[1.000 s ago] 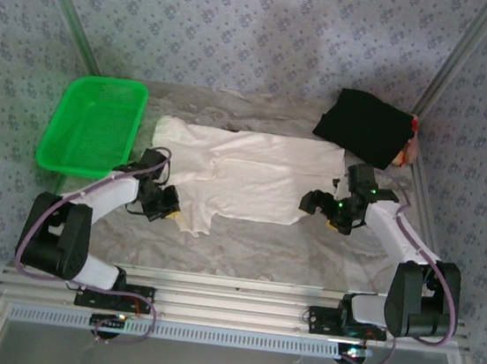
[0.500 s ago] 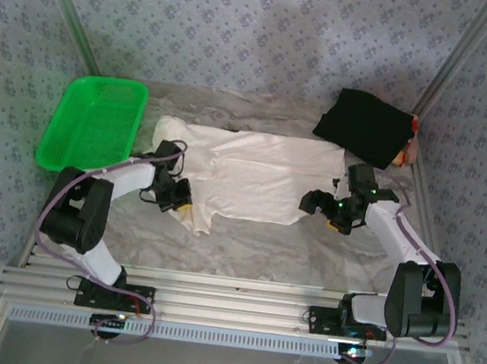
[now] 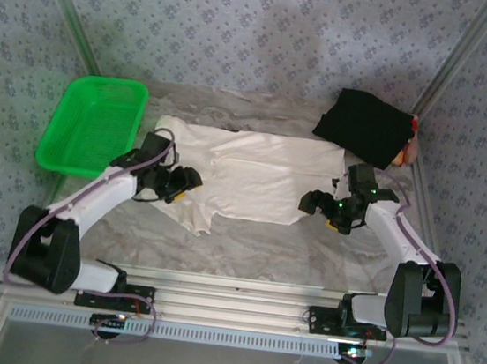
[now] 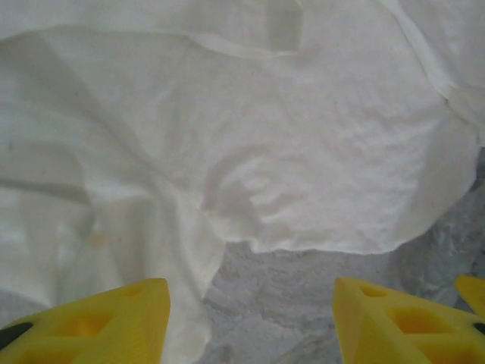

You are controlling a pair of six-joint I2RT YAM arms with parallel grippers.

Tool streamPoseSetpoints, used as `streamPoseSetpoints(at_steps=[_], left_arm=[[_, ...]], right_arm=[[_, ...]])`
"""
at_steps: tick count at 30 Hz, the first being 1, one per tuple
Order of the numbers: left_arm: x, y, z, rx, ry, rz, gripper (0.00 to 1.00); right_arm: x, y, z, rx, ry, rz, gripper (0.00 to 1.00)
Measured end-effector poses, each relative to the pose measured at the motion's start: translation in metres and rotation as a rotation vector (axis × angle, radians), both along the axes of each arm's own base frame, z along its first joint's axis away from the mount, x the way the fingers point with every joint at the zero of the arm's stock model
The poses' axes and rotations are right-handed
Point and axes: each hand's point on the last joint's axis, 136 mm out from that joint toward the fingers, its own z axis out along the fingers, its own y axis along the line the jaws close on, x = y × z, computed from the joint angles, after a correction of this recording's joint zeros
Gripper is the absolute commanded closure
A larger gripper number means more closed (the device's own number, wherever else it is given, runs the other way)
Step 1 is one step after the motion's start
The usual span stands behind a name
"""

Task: Fold and stack the t-shirts

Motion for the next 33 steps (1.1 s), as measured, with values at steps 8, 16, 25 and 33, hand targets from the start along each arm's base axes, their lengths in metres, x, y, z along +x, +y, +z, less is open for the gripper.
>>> streamPoseSetpoints(at_steps=[8, 16, 25, 33], left_arm=[[-0.056, 0.024, -0.051, -0.06, 0.17, 0.144, 0.38], [-0.07, 0.025, -0.077, -0.135, 0.221, 0.257, 0.37], [-0.048, 0.018, -0.065, -0.236, 0.15, 0.35, 0.36], [-0.051, 0.013, -0.076, -0.257, 0.172, 0.385, 0.36]], right_arm=[[0.0, 0.0, 0.0, 0.005, -0.002, 0.005, 0.01], [0.0, 0.0, 0.001, 0.004, -0.005, 0.011, 0.01], [0.0, 0.001, 0.001, 0.004, -0.009, 0.019, 0.02], [0.0, 0.0, 0.001, 0.005, -0.009, 0.018, 0.01]])
